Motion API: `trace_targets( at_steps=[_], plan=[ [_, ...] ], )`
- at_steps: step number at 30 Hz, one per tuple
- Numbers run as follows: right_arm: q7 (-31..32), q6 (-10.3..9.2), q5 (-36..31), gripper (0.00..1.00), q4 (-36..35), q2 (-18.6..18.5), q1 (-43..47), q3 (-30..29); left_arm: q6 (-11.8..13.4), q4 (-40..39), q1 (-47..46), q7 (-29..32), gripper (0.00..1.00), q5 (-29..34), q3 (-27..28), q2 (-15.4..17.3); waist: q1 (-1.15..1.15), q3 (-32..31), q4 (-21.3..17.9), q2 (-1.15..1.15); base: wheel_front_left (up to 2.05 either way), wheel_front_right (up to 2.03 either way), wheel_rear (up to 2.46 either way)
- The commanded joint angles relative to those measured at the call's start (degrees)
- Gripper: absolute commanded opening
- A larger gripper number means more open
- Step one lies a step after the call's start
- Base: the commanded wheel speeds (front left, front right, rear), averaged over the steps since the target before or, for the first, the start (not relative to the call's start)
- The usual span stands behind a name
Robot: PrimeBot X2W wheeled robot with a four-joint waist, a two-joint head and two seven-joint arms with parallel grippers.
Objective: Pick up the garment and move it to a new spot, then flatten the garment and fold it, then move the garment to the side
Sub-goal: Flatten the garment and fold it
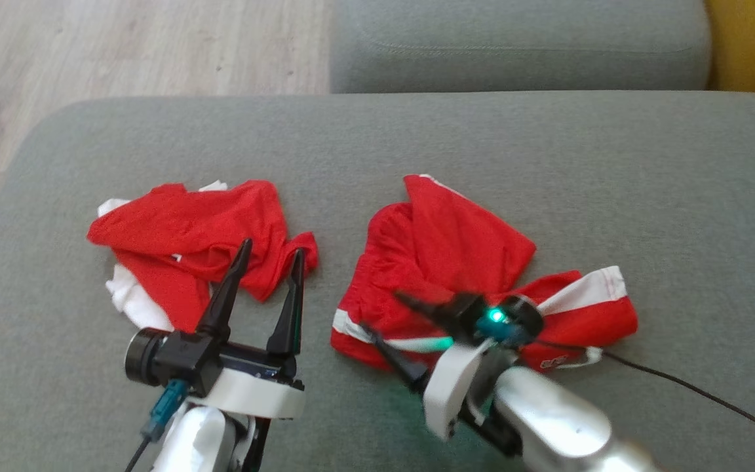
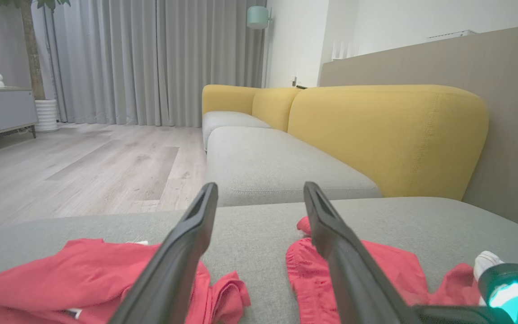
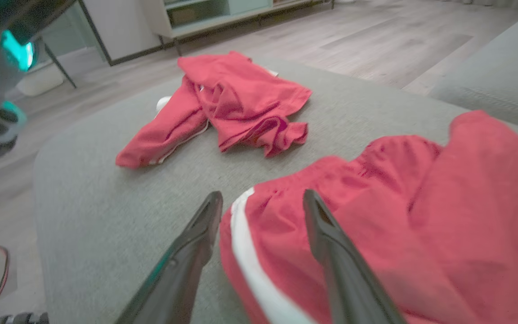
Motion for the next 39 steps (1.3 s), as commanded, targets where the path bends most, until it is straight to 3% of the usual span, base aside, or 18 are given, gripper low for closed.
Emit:
trace_targets(
  at_steps=[1, 5, 8, 12, 16, 18, 22, 30, 39],
  plan=[
    [-1.5, -0.04, 0.9, 1.0, -1.8, 1.1, -0.7, -1.8, 0.4, -1.8, -1.3, -0.3, 1.0, 0.0, 2.1, 0.4, 0.0, -0.6, -0.8, 0.0, 0.0, 0.0, 0.0],
    [-4.7, -0.04, 0.3, 1.0, -3.8, 0.1, -0.3, -7.0, 0.7, -2.2, -0.9, -0.3, 1.0, -0.1, 2.7, 0.5, 0.0, -1.2, -2.6, 0.0, 0.0, 0.0, 0.0],
    [-6.6, -0.04, -2.0, 1.0, -7.2, -2.0, 1.1, -14.2, 0.9, -2.4, -0.5, -0.3, 1.0, -0.2, 3.0, 0.6, 0.0, -1.7, -4.1, 0.0, 0.0, 0.0, 0.0],
    [-7.7, -0.04, -5.4, 1.0, -12.6, -3.3, 6.1, -28.8, 1.1, -2.7, 0.1, -0.3, 1.0, -0.3, 3.4, 0.8, 0.0, -1.9, -5.8, 0.0, 0.0, 0.0, 0.0],
    [-8.1, -0.04, -10.8, 1.0, -18.3, -1.8, 13.4, -44.4, 1.1, -2.5, 0.6, -0.3, 1.0, -0.5, 3.5, 0.7, 0.0, -1.8, -6.8, 0.0, 0.0, 0.0, 0.0],
    [-8.2, -0.04, -12.7, 1.0, -21.2, -0.3, 17.3, -49.3, 0.9, -2.1, 1.2, -0.3, 1.0, -1.3, 3.7, 0.4, 0.0, -1.7, -7.2, 0.0, 0.0, 0.0, 0.0],
    [-8.2, -0.04, -14.6, 1.0, -25.5, 0.9, 22.6, -53.0, 0.9, -1.1, 2.0, -0.3, 1.0, -1.6, 4.4, 0.3, 0.0, -1.2, -8.1, 0.0, 0.0, 0.0, 0.0],
    [-8.2, -0.04, -12.0, 1.0, -28.5, 1.1, 24.0, -52.1, -0.6, 1.9, 1.9, 0.0, 1.0, -0.9, 4.1, 1.1, 0.0, -0.6, -8.7, 0.0, 0.0, 0.0, 0.0],
    [-8.2, -0.04, -11.3, 1.0, -28.0, 1.1, 24.2, -51.7, -3.5, 6.5, 0.7, 9.4, 1.0, -3.7, -0.3, 5.7, 0.0, 0.4, -8.3, 0.0, 0.0, 0.0, 0.0]
  ],
)
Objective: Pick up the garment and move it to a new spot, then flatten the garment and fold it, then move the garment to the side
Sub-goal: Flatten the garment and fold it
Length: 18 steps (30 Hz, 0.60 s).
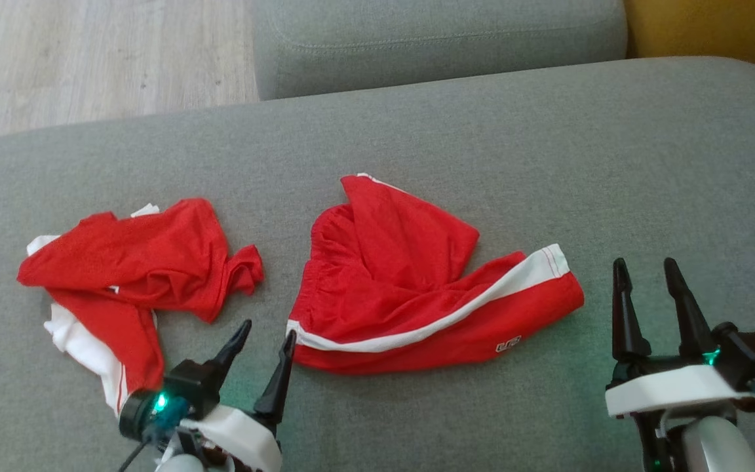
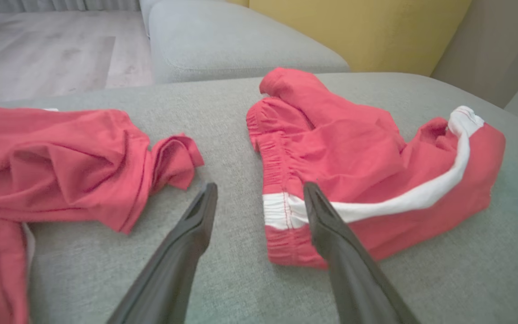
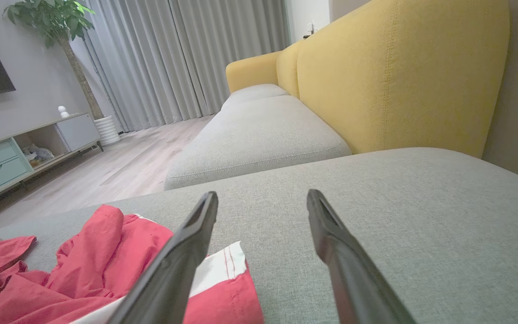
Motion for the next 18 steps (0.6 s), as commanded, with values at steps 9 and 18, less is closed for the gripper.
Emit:
trace_targets(
  at_steps=[9, 18],
  plan=[
    [-0.6, -0.04, 0.8, 1.0, -1.1, -0.3, -2.8, 2.3, -0.8, -1.1, -5.1, 5.2, 1.0, -5.3, -3.1, 4.0, 0.0, 1.9, -0.7, 0.0, 0.0, 0.0, 0.0],
    [-0.6, -0.04, 0.9, 1.0, -0.7, -0.3, -3.9, 2.7, -0.8, 0.7, -8.2, 6.0, 1.0, -8.4, -6.3, 5.5, 0.0, 3.6, -2.2, 0.0, 0.0, 0.0, 0.0]
  ],
)
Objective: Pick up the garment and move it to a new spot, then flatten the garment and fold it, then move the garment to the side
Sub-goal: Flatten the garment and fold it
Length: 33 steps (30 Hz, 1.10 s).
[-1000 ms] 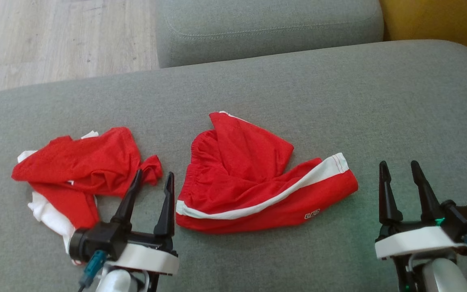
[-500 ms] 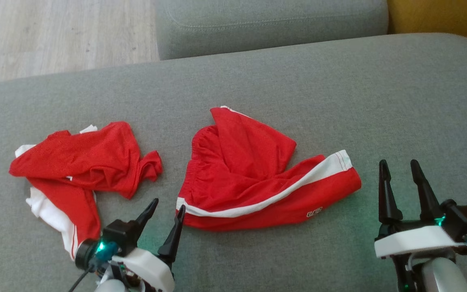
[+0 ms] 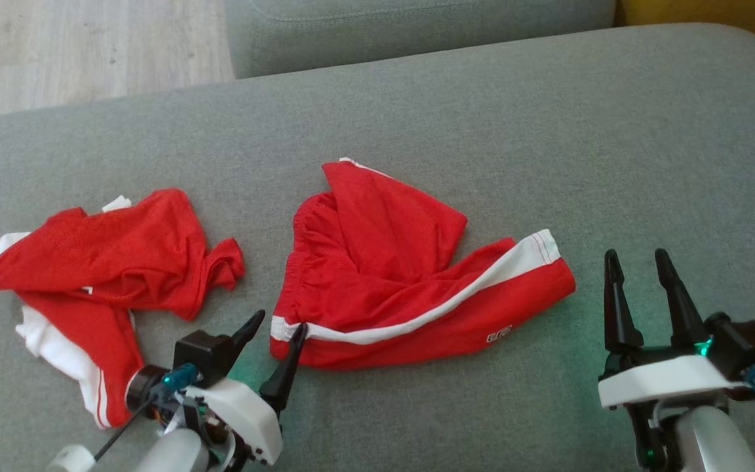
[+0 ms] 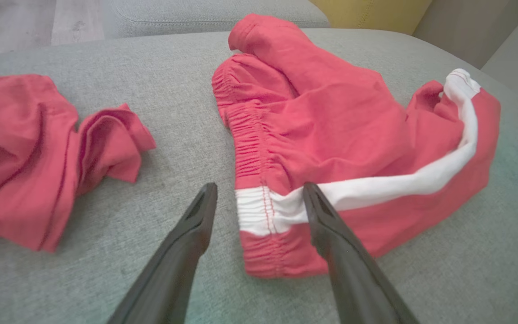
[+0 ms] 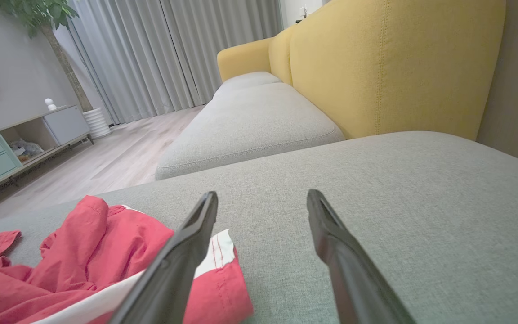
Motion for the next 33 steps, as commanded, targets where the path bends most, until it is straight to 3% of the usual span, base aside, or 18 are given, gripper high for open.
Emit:
trace_targets(
  at_steps=[1, 2, 3, 5, 18, 33],
  plan=[
    [-0.6, -0.04, 0.2, 1.0, -1.4, -0.3, -2.5, 1.3, -0.3, -1.1, -2.8, -0.3, 1.0, -0.7, 1.2, 1.4, 0.0, 0.2, -0.3, 0.0, 0.0, 0.0, 0.0],
    [-0.6, -0.04, 0.2, 1.0, -1.4, -0.3, -2.5, 1.3, -0.3, -1.0, -3.0, -0.2, 1.0, -1.1, 0.8, 1.5, 0.0, 0.3, -0.3, 0.0, 0.0, 0.0, 0.0],
    [-0.6, -0.04, 0.2, 1.0, -1.3, -0.3, -2.6, 1.3, -0.3, -0.9, -3.1, -0.1, 0.42, -1.3, 0.4, 1.7, 0.0, 0.3, -0.4, 0.0, 0.0, 0.0, 0.0],
    [-0.6, -0.04, 0.1, 1.0, -1.2, -0.3, -2.5, 1.3, -0.3, -0.9, -3.4, -0.5, 0.0, -1.6, -0.2, 2.0, 0.0, 0.2, -0.5, 0.0, 0.0, 0.0, 0.0],
    [-0.6, -0.04, -0.9, 1.0, 0.7, -0.3, -2.6, 1.7, 0.8, -3.5, -3.1, -3.5, 0.0, -1.1, -1.0, 3.1, 0.0, -1.6, 1.0, 0.0, 0.0, 0.0, 0.0],
    [11.4, -0.04, -1.1, 1.0, 13.2, -0.3, -11.0, 3.8, 3.4, -12.1, -2.9, -4.8, 0.0, 0.8, -1.8, 3.9, 0.0, -2.3, 3.4, 0.0, 0.0, 0.0, 0.0]
  ],
)
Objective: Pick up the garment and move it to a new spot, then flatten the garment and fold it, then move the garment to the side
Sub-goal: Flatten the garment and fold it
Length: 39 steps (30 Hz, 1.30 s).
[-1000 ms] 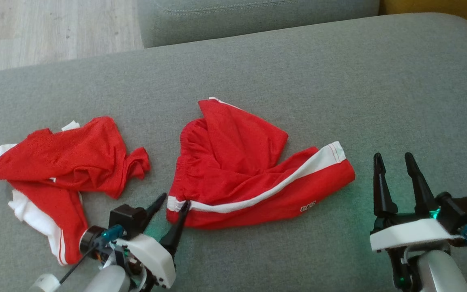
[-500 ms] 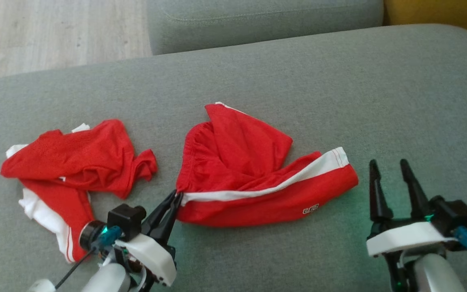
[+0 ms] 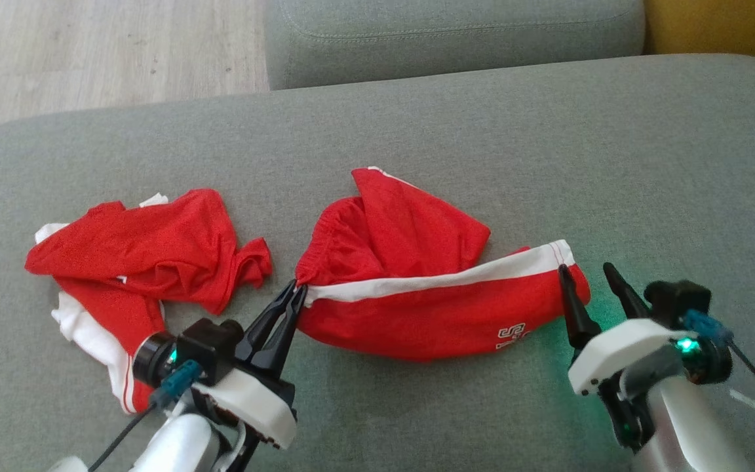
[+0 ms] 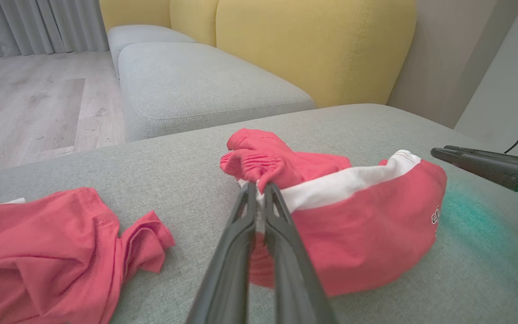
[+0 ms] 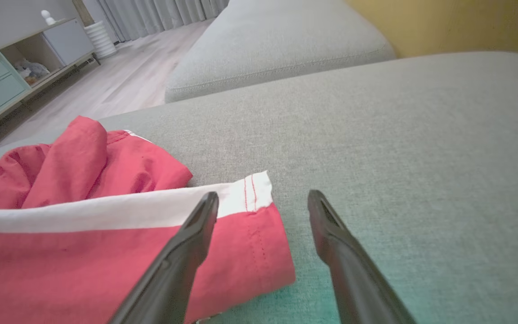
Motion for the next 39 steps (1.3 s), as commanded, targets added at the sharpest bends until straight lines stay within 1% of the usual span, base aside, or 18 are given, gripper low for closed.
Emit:
trace_targets(
  at_steps=[1, 3, 8, 18, 20, 21, 27, 31, 35, 39],
  plan=[
    [0.5, -0.04, 0.8, 1.0, -0.8, -0.3, -3.0, 1.7, 0.3, -2.1, -2.2, -0.6, 0.0, 0.5, 1.8, 1.2, 0.0, 0.0, 0.1, 0.0, 0.0, 0.0, 0.0],
    [1.9, -0.04, 2.6, 1.0, 1.3, -0.3, -4.6, 2.1, 0.3, -2.5, -2.1, -0.5, 0.0, 0.6, 1.5, 1.3, 0.0, 0.1, 0.1, 0.0, 0.0, 0.0, 0.0],
    [4.1, -0.04, 4.7, 1.0, 6.3, -0.3, -8.8, 2.4, 0.3, -2.9, -2.1, -0.1, 0.0, 0.9, 0.6, 1.3, 0.0, 0.5, 0.5, 0.0, 0.0, 0.0, 0.0],
    [5.3, -0.04, 8.0, 1.0, 13.3, -0.5, -14.0, 4.4, 0.4, -2.9, -2.8, 0.2, 0.0, 1.1, -0.3, 1.4, 0.0, 1.7, 1.4, 0.0, 0.0, 0.0, 0.0],
    [5.2, -0.04, 8.8, 0.24, 14.2, -0.6, -14.6, 4.9, 0.4, -2.8, -3.0, 0.2, 0.0, 1.1, -0.4, 1.5, 0.0, 1.8, 1.4, 0.0, 0.0, 0.0, 0.0],
    [4.9, -0.04, 9.1, 0.0, 14.5, -0.7, -14.8, 5.3, 0.5, -2.7, -3.1, 0.1, 0.0, 1.1, -0.4, 1.5, 0.0, 1.8, 1.5, 0.0, 0.0, 0.0, 0.0],
    [2.9, -0.04, 10.6, 0.0, 15.3, -1.3, -15.4, 6.8, 0.7, -2.2, -3.2, 0.0, 0.0, 0.8, -0.3, 1.7, 0.0, 1.6, 1.2, 0.0, 0.0, 0.0, 0.0],
    [1.0, -0.04, 12.3, 0.0, 13.7, -2.8, -14.8, 8.9, 1.1, -1.6, -3.1, -0.3, 0.0, 0.5, -0.1, 1.8, 0.0, 0.5, 0.7, 0.0, 0.0, 0.0, 0.0],
    [-0.4, -0.04, 13.8, 0.0, 10.0, -5.0, -14.0, 10.7, 1.6, -1.4, -3.1, -0.6, 0.0, 0.1, 0.3, 2.0, 0.0, -0.8, 0.2, 0.0, 0.0, 0.0, 0.0],
    [-2.0, -0.04, 15.1, 0.0, 3.1, -7.7, -13.0, 13.3, 1.7, -1.8, -3.8, -0.2, 0.0, -0.1, 0.7, 2.6, 0.0, -2.0, -0.3, 0.0, 0.0, 0.0, 0.0]
  ],
)
